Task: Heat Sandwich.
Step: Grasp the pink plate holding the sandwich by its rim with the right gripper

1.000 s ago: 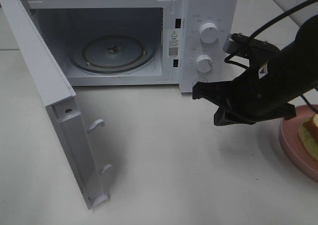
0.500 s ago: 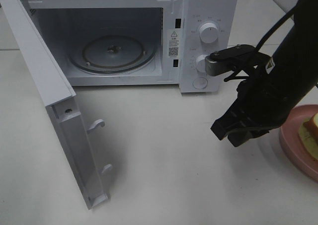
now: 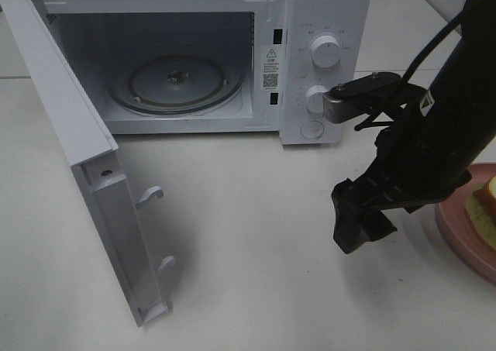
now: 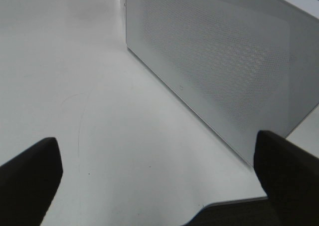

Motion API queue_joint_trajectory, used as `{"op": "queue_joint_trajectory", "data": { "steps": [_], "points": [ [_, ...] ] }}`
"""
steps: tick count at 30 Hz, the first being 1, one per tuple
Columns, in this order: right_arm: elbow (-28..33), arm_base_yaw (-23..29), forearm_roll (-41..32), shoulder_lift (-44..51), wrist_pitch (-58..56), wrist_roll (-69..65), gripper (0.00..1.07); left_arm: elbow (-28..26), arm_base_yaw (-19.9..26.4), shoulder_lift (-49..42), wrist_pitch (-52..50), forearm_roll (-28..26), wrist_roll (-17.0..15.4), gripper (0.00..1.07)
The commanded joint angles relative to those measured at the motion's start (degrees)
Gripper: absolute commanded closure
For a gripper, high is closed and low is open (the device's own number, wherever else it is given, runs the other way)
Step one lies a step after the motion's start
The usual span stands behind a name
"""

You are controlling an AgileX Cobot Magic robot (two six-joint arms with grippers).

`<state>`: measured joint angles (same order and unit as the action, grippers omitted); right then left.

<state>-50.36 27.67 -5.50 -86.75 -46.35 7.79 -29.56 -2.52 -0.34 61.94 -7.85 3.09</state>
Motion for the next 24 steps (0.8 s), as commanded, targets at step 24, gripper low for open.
{"op": "queue_joint_trajectory", "data": {
  "steps": [24],
  "points": [
    [-4.7, -14.3, 8.2, 0.4, -11.6, -5.7, 0.14, 0.2, -0.2, -1.0, -0.7, -0.1, -0.4, 0.08]
  ]
}}
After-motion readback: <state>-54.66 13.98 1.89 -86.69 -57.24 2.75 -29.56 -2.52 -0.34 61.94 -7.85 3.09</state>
